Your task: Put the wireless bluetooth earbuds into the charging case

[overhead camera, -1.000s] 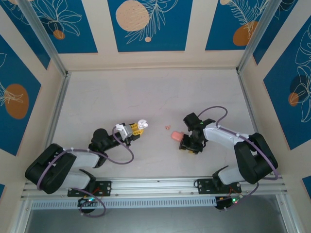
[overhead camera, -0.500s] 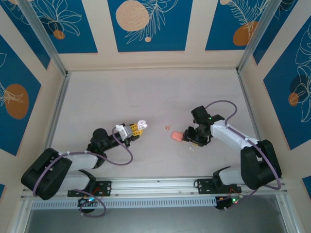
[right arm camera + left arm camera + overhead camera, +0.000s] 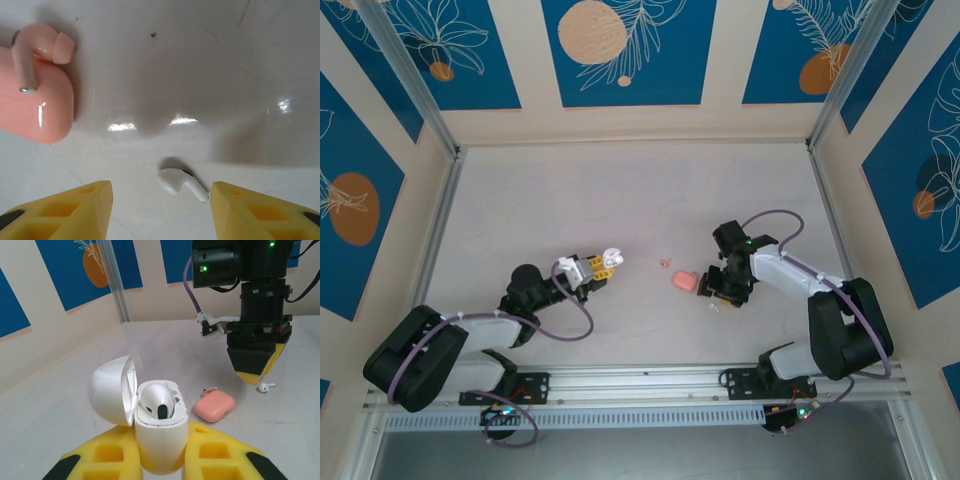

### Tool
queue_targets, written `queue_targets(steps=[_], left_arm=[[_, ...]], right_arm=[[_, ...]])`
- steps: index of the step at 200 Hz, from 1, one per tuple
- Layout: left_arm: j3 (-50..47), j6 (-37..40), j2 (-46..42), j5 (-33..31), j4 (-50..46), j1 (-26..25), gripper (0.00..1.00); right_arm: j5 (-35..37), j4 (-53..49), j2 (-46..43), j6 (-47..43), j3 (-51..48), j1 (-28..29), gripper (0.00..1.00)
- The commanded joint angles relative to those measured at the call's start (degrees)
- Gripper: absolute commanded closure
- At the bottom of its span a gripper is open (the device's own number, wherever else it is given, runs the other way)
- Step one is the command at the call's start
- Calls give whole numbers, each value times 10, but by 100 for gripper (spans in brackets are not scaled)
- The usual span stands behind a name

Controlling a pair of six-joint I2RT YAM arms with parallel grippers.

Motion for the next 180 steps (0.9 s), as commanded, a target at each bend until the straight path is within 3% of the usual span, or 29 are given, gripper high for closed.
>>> queue_targets(steps=[1, 60, 129, 180], left_arm=[[1, 2, 0, 2, 12, -8, 86], [0, -2, 3, 3, 15, -8, 86], [-2, 0, 1, 2, 16, -8, 86], [-2, 3, -4, 1, 10, -9, 86]], right_arm=[[6, -24, 16, -4, 0, 8, 45], [10, -47, 43, 1, 13, 35, 45], [-32, -33, 35, 11, 12, 49, 54], [-13, -77, 23, 7, 43, 52, 54]])
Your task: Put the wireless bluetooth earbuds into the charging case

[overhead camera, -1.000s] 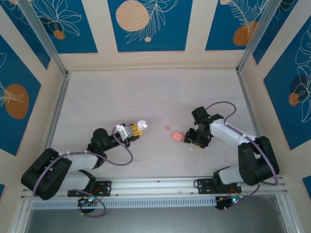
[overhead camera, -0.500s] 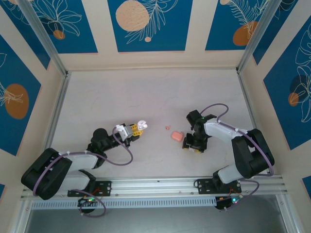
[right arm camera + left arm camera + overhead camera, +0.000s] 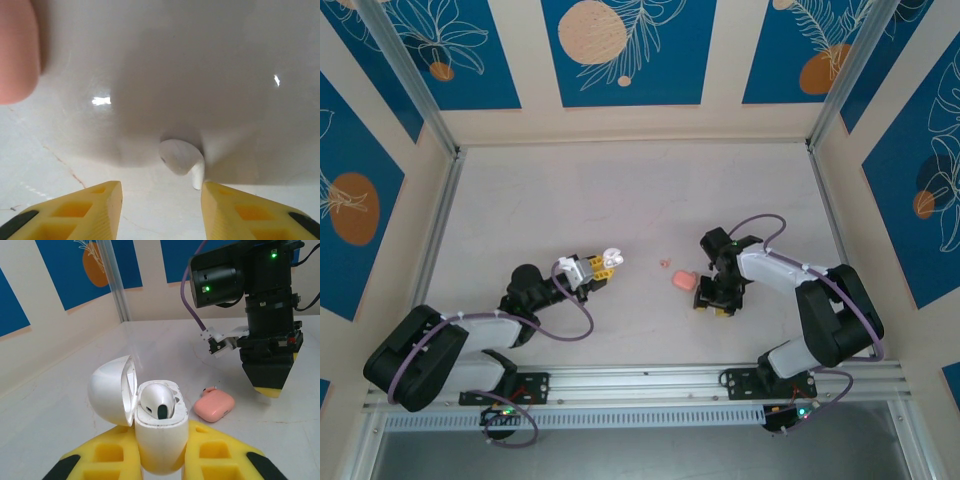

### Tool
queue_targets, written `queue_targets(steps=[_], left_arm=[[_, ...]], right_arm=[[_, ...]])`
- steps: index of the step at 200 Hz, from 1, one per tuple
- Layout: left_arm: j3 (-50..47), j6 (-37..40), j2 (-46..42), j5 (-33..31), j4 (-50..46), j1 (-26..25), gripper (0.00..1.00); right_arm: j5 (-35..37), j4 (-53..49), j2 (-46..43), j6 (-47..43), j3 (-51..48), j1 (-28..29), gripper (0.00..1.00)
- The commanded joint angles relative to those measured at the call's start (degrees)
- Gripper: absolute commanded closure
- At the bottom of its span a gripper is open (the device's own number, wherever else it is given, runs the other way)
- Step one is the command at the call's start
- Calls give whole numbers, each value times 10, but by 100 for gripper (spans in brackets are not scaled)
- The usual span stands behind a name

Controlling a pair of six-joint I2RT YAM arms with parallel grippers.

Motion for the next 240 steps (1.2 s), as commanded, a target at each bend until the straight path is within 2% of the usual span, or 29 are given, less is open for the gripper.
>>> queue_targets(steps=[1, 39, 93, 240], left_arm=[[-2, 4, -5, 1, 10, -9, 86], [-1, 8, -13, 1, -2, -9, 86], [1, 15, -28, -1, -26, -8, 86], [9, 27, -45, -5, -68, -9, 86]], right_arm=[[3, -43, -19, 2, 32, 5, 54], [45, -91, -13, -33, 76, -4, 55], [84, -142, 79, -93, 134, 1, 59], [57, -142, 175, -113, 158, 18, 66]])
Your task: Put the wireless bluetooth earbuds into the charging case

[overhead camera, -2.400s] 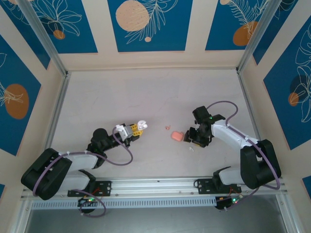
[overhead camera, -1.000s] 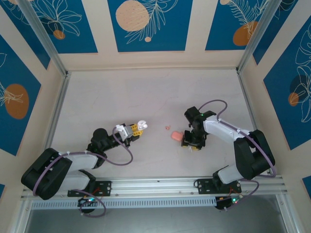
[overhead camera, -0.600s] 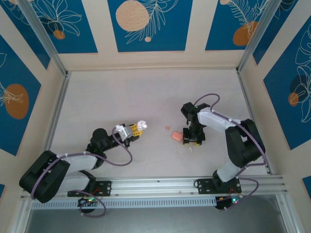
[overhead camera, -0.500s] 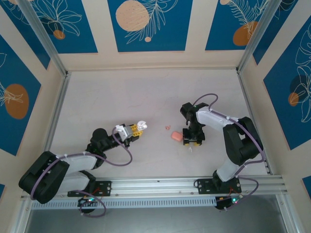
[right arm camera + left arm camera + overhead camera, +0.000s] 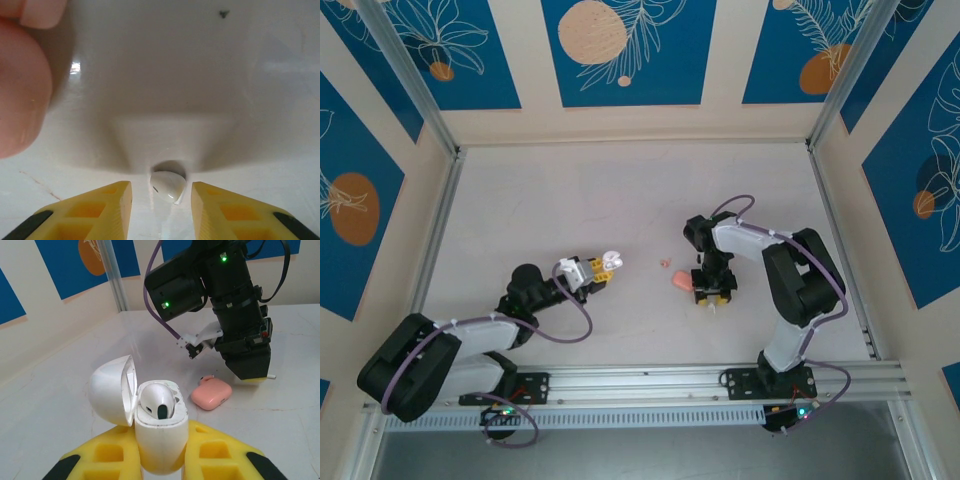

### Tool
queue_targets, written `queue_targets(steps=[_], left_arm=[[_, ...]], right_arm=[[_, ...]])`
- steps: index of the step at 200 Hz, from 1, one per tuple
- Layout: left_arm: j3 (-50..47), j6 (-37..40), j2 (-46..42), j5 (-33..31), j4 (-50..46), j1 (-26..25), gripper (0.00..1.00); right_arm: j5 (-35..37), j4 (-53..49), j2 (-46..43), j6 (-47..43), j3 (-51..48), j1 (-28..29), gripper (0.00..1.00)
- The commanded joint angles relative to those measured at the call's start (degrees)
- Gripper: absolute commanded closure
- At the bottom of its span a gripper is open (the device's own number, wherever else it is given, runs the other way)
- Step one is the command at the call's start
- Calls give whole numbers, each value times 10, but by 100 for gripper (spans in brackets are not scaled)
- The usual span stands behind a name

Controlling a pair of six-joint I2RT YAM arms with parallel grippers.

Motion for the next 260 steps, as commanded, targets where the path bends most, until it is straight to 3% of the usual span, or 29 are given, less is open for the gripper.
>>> queue_targets(steps=[1, 64, 137, 185, 260], left_arm=[[9, 10, -11, -1, -4, -8, 86], [9, 12, -19, -1, -16, -8, 86], [8, 15, -34, -2, -33, -9, 86], [9, 15, -35, -2, -35, -9, 86], [16, 16, -20, -3, -36, -9, 86]], right_arm=[[-13, -12, 7, -6, 4, 3, 66], [-14, -2, 17, -7, 0, 2, 71], [-18, -7, 14, -2, -11, 2, 70], [-26, 5, 12, 0, -22, 1, 76], [-14, 42, -75, 21, -42, 2, 78]])
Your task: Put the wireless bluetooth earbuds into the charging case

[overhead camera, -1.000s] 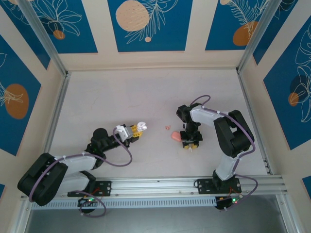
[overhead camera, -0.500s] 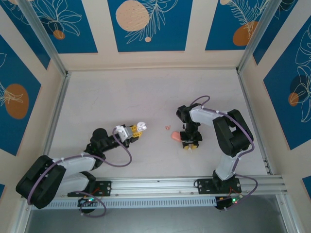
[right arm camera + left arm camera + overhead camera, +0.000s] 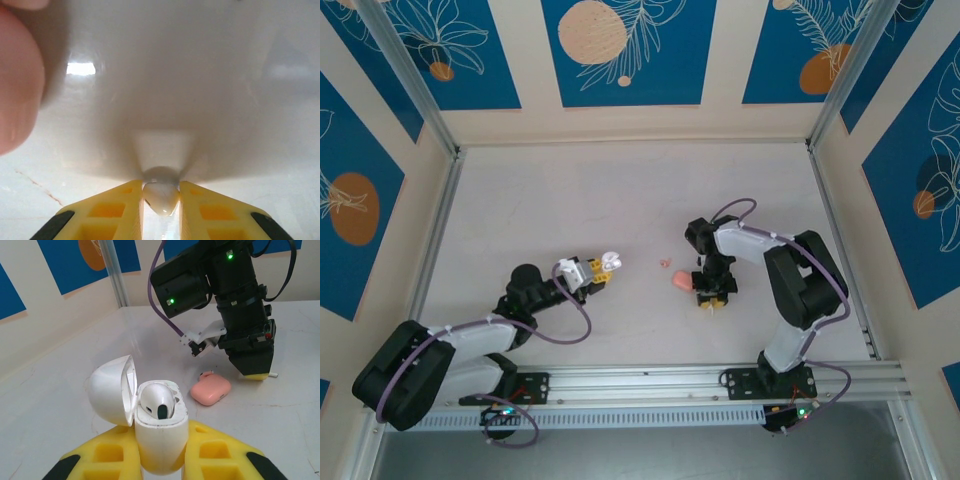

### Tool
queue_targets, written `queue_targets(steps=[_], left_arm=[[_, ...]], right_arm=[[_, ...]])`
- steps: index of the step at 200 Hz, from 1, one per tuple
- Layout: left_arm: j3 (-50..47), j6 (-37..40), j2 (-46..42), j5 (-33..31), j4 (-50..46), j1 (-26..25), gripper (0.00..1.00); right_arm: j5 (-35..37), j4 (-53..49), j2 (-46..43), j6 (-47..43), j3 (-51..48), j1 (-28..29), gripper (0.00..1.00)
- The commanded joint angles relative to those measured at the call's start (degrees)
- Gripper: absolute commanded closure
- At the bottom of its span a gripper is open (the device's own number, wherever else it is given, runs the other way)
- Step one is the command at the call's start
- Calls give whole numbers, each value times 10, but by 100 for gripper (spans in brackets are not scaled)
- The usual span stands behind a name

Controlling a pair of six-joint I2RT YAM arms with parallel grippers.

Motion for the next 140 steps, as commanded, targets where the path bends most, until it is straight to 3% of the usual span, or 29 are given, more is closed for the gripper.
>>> queue_targets(steps=[1, 75, 140], left_arm=[[16, 12, 6, 1, 5, -8, 86], [37, -5, 89, 7, 74, -22, 86], [66, -26, 165, 16, 144, -40, 87]], right_arm=[[-1, 17, -52, 19, -13, 2, 78], [-15, 180, -230, 53, -80, 21, 78], [-27, 355, -270, 16, -96, 86, 79]])
